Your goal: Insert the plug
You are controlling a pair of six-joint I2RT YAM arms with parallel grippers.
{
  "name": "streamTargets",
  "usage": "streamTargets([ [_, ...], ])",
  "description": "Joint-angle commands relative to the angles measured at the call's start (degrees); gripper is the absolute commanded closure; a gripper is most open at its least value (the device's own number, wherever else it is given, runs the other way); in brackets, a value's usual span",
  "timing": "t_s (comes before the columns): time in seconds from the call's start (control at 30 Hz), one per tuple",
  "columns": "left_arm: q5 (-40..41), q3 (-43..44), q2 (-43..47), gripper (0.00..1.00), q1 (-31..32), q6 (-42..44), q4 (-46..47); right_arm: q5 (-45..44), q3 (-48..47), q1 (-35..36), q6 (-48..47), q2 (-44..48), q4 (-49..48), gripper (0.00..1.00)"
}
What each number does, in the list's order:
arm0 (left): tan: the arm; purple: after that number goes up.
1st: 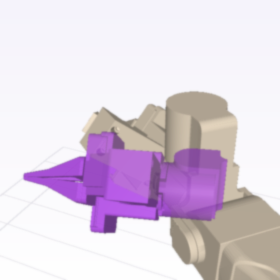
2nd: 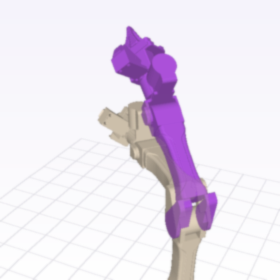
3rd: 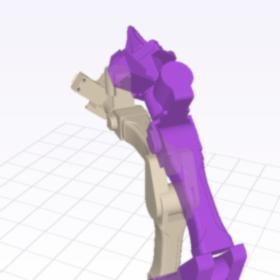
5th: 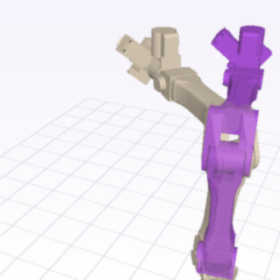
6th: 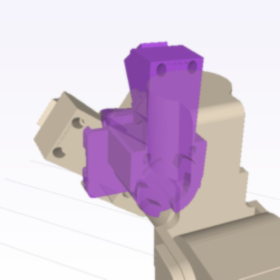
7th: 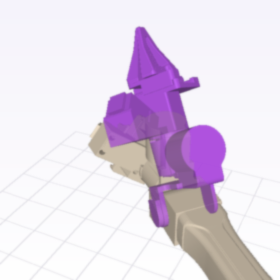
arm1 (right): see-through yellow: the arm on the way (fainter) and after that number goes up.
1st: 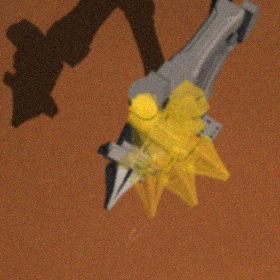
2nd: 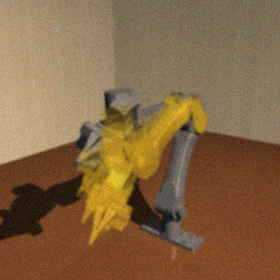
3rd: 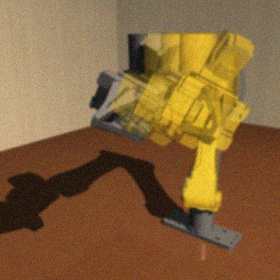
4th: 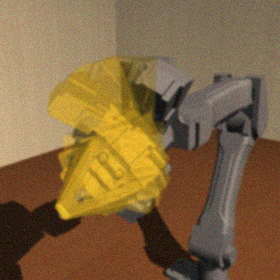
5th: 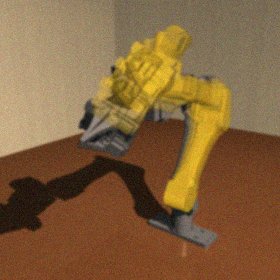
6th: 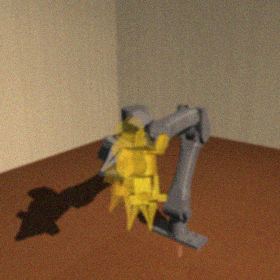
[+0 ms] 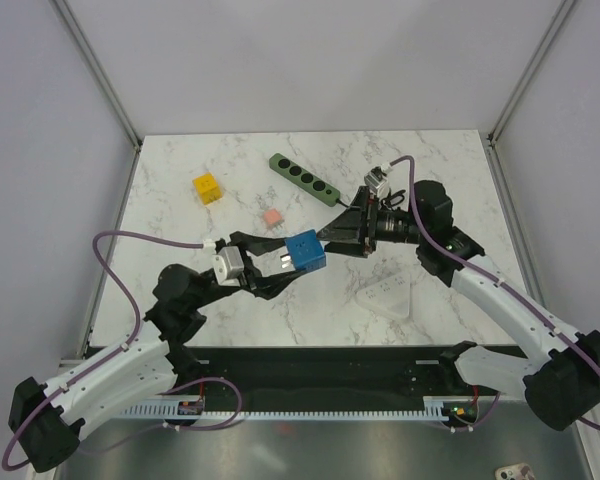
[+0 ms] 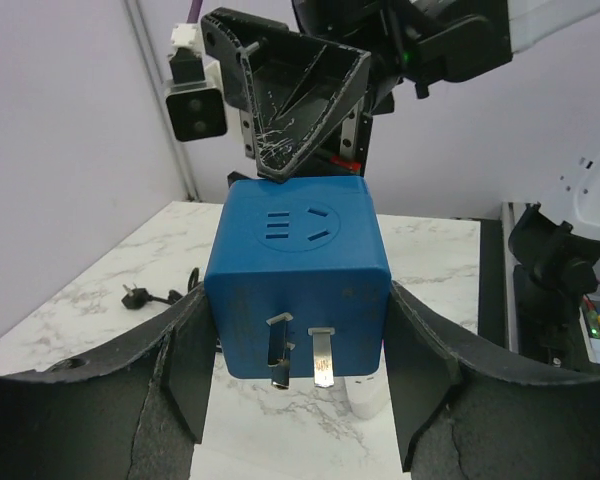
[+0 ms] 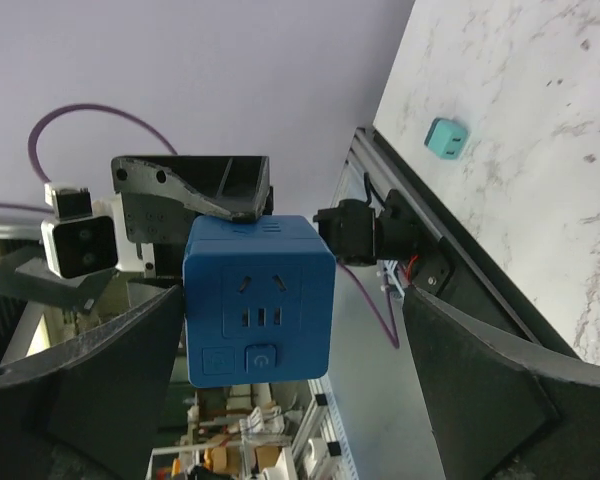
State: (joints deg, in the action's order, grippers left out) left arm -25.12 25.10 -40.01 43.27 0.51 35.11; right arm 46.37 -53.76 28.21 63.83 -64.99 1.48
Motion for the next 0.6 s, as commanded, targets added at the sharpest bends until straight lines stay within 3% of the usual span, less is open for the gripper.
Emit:
streamTargets([
  [0.0,-6.3,2.6,0.5,0.98,0.2,1.5,5.8,5.2,3.5,0.7,4.9,0.6,-11.3,0.02],
  [0.23,-7.8,2.8,0.4,0.98,0.2,2.0,6.6,7.7,5.2,2.2,7.1,2.0,-17.5,0.03],
  [0.43,-7.9,2.3,-0.6,0.98,0.2,1.0,9.6,9.2,9.2,4.0,13.9,2.8,-28.6,0.11],
  [0.57,-9.1,2.6,-1.0,0.98,0.2,1.6,9.8,9.2,9.8,5.1,14.2,3.1,-28.6,0.18],
])
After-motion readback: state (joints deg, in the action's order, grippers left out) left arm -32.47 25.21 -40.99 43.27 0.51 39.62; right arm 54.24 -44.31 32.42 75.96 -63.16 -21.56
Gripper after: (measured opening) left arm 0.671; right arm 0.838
